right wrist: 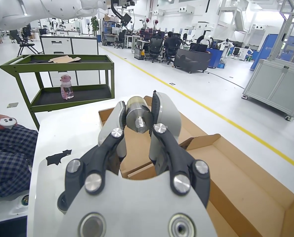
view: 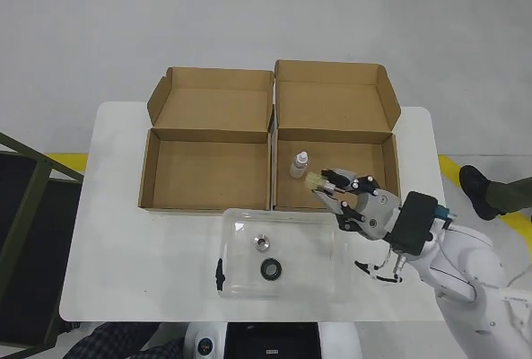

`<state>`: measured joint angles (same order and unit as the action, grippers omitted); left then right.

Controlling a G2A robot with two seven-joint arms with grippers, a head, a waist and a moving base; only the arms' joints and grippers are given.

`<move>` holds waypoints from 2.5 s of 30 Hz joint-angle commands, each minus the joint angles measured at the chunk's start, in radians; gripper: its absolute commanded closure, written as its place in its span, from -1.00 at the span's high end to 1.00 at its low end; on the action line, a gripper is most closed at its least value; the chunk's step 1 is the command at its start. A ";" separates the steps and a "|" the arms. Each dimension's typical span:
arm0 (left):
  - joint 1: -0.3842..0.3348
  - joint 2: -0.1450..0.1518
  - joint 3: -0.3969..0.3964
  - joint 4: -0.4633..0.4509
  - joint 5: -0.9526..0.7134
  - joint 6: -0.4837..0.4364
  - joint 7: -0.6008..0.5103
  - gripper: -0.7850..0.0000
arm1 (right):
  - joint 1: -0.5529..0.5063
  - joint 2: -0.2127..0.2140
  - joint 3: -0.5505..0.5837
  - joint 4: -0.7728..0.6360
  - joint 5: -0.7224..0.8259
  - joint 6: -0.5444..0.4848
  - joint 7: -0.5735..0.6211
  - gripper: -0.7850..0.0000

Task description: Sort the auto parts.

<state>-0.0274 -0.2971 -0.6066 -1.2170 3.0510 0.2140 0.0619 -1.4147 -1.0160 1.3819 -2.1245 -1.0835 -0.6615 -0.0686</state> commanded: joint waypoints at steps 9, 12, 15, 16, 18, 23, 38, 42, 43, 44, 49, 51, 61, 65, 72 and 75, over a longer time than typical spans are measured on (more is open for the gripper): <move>0.000 0.000 0.000 0.000 0.000 0.000 0.000 1.00 | 0.010 -0.004 -0.023 0.022 -0.045 0.041 0.055 -1.00; 0.000 0.000 0.000 0.000 0.000 0.000 0.000 1.00 | 0.019 -0.004 -0.030 0.038 -0.055 0.035 0.098 -1.00; 0.000 0.000 0.000 0.000 0.000 0.000 0.000 1.00 | 0.030 -0.004 -0.037 0.048 -0.071 0.043 0.160 -1.00; 0.000 0.000 0.000 0.000 0.000 0.000 0.000 1.00 | 0.035 -0.004 -0.039 0.051 -0.074 0.047 0.179 -1.00; 0.000 0.000 0.000 0.000 0.000 0.000 0.000 1.00 | 0.045 -0.004 -0.044 0.065 -0.076 0.048 0.229 -1.00; 0.000 0.000 0.000 0.000 0.000 0.000 0.000 1.00 | 0.093 -0.005 -0.057 0.121 -0.061 0.058 0.348 -1.00; 0.000 0.000 0.000 0.000 0.000 0.000 0.000 1.00 | 0.262 -0.019 -0.159 0.250 -0.069 0.105 0.635 -1.00; 0.000 0.000 0.000 0.000 0.000 0.000 0.000 1.00 | 0.315 -0.025 -0.195 0.305 -0.065 0.102 0.698 -1.00; 0.000 0.000 0.000 0.000 0.000 0.000 0.000 1.00 | 0.328 -0.027 -0.204 0.318 -0.067 0.104 0.712 -1.00; 0.000 0.000 0.000 0.000 0.000 0.000 0.000 1.00 | 0.340 -0.028 -0.213 0.328 -0.072 0.108 0.725 -1.00; 0.000 0.000 0.000 0.000 0.000 0.000 0.000 1.00 | 0.390 -0.038 -0.256 0.369 -0.098 0.141 0.788 -1.00; 0.000 0.000 0.000 0.000 0.000 0.000 0.000 1.00 | 0.409 -0.042 -0.273 0.391 -0.098 0.148 0.810 -1.00; 0.000 0.000 0.000 0.000 0.000 0.000 0.000 1.00 | 0.510 -0.066 -0.366 0.532 -0.092 0.142 0.890 -1.00; 0.000 0.000 0.000 0.000 0.000 0.000 0.000 1.00 | 0.537 -0.075 -0.392 0.564 -0.097 0.155 0.891 -1.00; 0.000 0.000 0.000 0.000 0.000 0.000 0.000 1.00 | 0.570 -0.087 -0.423 0.606 -0.091 0.155 0.907 -0.64; 0.000 0.000 0.000 0.000 0.000 0.000 0.000 1.00 | 0.578 -0.091 -0.432 0.623 -0.087 0.154 0.909 -0.58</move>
<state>-0.0274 -0.2972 -0.6066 -1.2170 3.0510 0.2140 0.0619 -0.8383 -1.1067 0.9520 -1.5052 -1.1710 -0.5079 0.8401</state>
